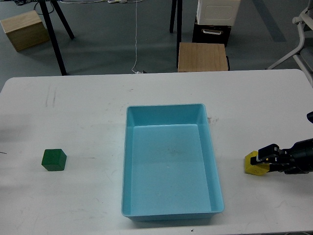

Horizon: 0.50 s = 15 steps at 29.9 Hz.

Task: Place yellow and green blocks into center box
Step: 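Lift the yellow cube and carry it over the blue tray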

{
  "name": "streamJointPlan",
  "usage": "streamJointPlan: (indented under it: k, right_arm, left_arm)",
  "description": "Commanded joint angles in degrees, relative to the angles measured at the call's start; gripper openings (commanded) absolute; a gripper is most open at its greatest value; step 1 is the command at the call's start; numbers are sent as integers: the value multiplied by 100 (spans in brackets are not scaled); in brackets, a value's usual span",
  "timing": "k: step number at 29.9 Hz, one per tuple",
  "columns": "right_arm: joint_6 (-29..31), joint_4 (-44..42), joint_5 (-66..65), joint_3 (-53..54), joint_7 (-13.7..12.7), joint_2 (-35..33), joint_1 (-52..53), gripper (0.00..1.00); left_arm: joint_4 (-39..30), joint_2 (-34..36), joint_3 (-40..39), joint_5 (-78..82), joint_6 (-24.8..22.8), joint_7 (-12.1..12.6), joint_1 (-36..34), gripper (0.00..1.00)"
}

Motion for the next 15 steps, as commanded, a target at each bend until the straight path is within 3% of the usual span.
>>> streamJointPlan:
  k: [1, 15]
  right_arm:
    - [-1, 16, 9, 2, 8, -71, 10, 22]
    - [-1, 895, 105, 72, 175, -836, 1301, 22]
  left_arm:
    - [0, -10, 0, 0, 0, -3, 7, 100]
    - [0, -10, 17, 0, 0, -3, -2, 100]
